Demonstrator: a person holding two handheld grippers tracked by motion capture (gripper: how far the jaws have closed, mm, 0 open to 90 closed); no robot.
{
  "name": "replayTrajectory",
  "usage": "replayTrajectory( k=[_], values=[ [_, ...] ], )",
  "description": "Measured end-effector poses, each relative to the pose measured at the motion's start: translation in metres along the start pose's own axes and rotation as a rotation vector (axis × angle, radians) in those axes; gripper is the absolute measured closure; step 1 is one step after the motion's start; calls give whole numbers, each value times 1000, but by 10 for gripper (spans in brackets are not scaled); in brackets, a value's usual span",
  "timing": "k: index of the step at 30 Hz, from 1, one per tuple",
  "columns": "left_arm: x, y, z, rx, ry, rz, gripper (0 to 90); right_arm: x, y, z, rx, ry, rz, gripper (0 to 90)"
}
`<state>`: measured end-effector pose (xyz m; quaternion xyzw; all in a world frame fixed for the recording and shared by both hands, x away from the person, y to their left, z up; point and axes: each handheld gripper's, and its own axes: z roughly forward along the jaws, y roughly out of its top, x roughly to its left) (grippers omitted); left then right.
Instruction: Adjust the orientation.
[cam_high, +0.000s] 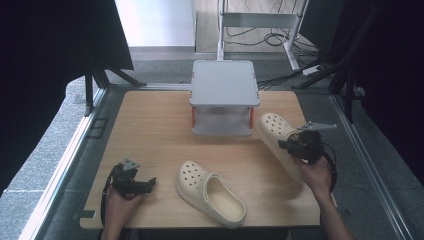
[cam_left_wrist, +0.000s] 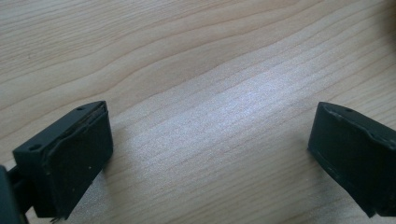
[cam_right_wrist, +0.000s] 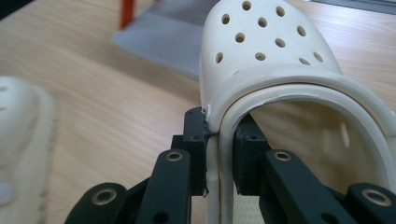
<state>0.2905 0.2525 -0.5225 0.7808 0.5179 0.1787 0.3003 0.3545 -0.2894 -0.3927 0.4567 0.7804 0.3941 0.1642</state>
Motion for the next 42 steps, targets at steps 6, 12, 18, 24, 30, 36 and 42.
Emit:
replayTrajectory(
  k=[6,12,18,24,30,36,42],
  values=[
    [0,0,0,-1,0,-2,0,33,3,10,22,57,-56,778],
    [0,0,0,0,-1,-1,0,72,7,27,48,110,-121,777],
    [0,0,0,-2,-1,-3,0,118,4,50,75,176,-190,776],
    [0,0,0,-2,0,-2,0,146,-2,76,113,204,-222,775],
    [0,0,0,-1,0,-1,0,156,-11,85,149,235,-214,772],
    [0,0,0,-3,-2,-1,0,147,-12,84,149,278,-187,641],
    [0,0,0,-1,0,-1,0,132,-5,66,122,316,-190,406]
  ],
)
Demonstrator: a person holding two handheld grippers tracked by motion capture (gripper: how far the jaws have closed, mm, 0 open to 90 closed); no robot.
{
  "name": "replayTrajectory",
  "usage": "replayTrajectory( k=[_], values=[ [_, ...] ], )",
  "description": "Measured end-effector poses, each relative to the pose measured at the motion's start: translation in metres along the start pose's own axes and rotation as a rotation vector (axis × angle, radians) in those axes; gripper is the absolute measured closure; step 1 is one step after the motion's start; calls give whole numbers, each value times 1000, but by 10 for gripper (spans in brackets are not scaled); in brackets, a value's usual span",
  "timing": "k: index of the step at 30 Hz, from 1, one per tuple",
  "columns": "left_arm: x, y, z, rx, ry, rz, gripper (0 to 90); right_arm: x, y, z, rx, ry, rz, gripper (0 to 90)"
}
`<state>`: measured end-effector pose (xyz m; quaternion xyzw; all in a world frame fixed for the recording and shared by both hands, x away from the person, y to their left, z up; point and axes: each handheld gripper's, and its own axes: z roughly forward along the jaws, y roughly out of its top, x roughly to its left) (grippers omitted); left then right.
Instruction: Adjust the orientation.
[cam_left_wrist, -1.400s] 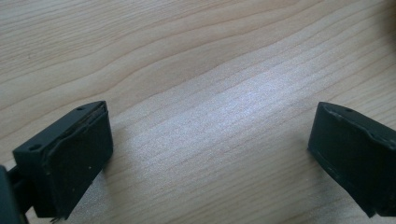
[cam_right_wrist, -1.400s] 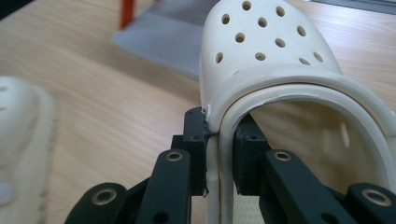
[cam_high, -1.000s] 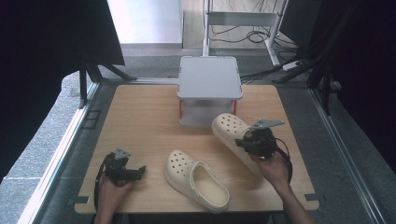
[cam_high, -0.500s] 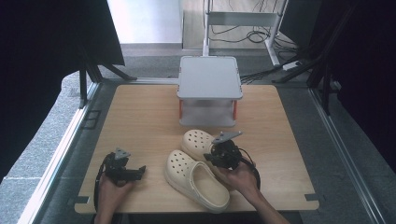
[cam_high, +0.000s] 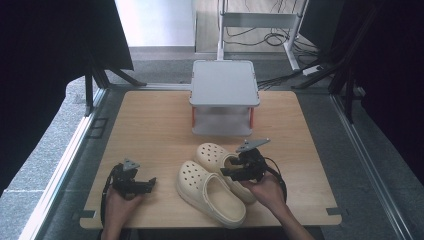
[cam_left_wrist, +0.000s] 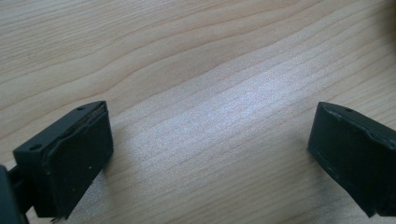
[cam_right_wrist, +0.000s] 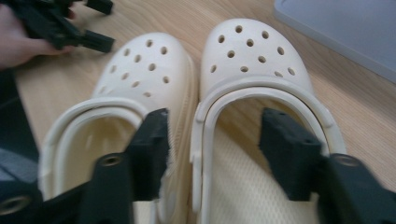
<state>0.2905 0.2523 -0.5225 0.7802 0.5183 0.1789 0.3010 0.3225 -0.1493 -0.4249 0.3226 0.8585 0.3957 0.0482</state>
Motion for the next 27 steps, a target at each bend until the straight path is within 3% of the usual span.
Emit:
replayTrajectory(
  k=[4,8,10,17,22,27],
  values=[
    [0,0,0,-1,-1,0,0,2,-5,-9,3,38,-25,334],
    [0,0,0,-1,-2,0,0,11,-10,-8,17,57,-80,279],
    [0,0,0,-1,-1,0,0,14,-12,-3,36,39,-96,275],
    [0,0,0,-1,-1,0,0,18,-14,19,92,44,-129,273],
    [0,0,0,0,0,1,0,18,-15,32,107,18,-150,286],
    [0,0,0,-1,-2,0,0,16,-14,42,125,22,-151,322]
  ],
)
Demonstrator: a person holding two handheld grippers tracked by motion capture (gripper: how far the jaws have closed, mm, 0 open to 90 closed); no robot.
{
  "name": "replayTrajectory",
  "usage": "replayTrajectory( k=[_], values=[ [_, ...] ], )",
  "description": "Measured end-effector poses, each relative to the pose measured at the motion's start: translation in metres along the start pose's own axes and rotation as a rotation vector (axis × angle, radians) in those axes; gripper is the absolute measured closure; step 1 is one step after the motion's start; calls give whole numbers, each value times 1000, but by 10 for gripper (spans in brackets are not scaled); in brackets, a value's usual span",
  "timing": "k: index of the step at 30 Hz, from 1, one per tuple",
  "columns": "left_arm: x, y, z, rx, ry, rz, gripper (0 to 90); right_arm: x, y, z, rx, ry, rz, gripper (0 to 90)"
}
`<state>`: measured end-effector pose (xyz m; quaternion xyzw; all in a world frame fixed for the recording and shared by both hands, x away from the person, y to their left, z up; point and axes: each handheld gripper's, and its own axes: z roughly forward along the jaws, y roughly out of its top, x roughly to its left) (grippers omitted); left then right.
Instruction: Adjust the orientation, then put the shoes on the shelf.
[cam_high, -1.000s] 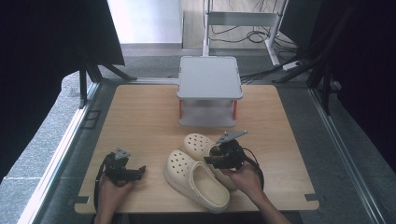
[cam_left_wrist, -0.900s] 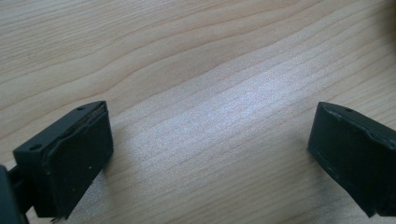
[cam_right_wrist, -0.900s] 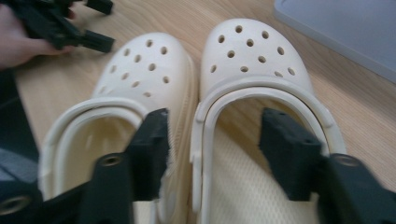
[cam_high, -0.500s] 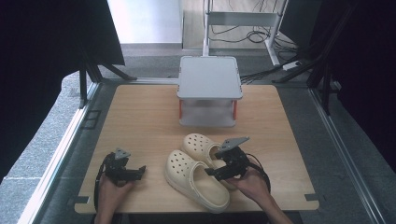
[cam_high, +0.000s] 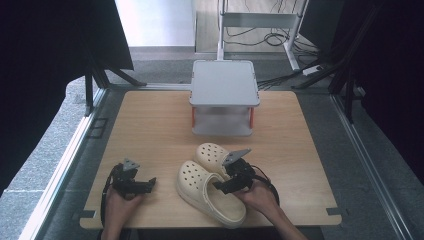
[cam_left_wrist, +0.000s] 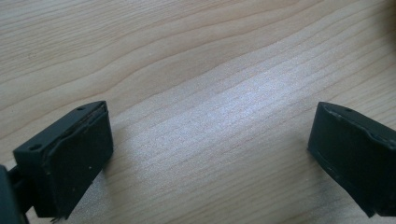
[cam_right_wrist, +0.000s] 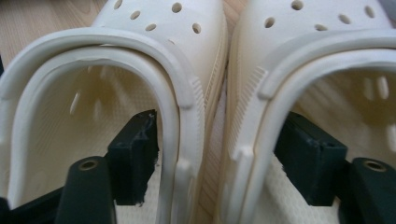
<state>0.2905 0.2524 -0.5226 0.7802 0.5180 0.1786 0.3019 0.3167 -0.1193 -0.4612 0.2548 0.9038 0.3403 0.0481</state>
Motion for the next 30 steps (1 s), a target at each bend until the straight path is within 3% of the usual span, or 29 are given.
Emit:
replayTrajectory(
  k=[7,10,13,15,20,30],
  values=[
    [0,0,0,1,2,0,0,3,8,10,37,5,-12,429],
    [0,0,0,1,1,0,0,4,12,13,70,-31,-12,497],
    [0,0,0,1,2,0,0,5,14,13,82,-39,-11,619],
    [0,0,0,0,0,0,0,7,14,12,87,-57,-10,636],
    [0,0,0,1,1,-1,0,3,16,10,102,-40,35,646],
    [0,0,0,2,1,-1,0,6,24,-3,101,-12,33,647]
  ],
)
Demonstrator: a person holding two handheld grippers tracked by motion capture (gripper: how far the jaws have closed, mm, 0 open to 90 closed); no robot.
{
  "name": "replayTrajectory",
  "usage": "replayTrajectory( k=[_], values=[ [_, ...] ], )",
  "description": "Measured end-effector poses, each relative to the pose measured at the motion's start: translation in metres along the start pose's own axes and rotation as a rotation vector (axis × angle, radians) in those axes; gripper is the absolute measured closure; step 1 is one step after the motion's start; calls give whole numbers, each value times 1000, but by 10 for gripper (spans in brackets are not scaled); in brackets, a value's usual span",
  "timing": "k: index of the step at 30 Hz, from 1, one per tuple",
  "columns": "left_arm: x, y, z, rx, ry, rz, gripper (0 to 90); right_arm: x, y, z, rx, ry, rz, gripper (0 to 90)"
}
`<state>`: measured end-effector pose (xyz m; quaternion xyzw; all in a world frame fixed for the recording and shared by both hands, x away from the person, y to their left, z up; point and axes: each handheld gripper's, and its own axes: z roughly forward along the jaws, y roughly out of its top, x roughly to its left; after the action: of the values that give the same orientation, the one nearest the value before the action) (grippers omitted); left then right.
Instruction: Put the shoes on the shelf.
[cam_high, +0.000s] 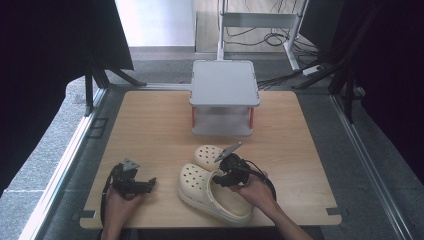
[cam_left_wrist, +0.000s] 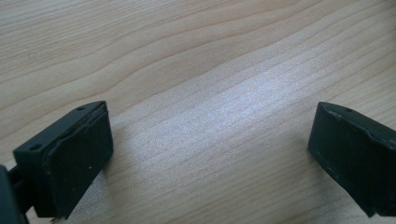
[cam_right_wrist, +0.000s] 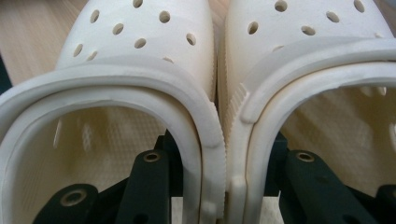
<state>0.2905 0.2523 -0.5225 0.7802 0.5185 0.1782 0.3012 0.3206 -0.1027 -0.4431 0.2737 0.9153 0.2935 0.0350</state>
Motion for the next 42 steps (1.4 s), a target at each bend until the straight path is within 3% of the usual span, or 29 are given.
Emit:
replayTrajectory(
  k=[11,29,42],
  values=[
    [0,0,0,2,0,2,0,-5,8,-24,-21,32,21,647],
    [0,0,0,1,0,4,0,-21,23,-67,-62,-10,48,646],
    [0,0,0,0,1,5,0,-24,36,-101,-86,-34,65,646]
  ],
)
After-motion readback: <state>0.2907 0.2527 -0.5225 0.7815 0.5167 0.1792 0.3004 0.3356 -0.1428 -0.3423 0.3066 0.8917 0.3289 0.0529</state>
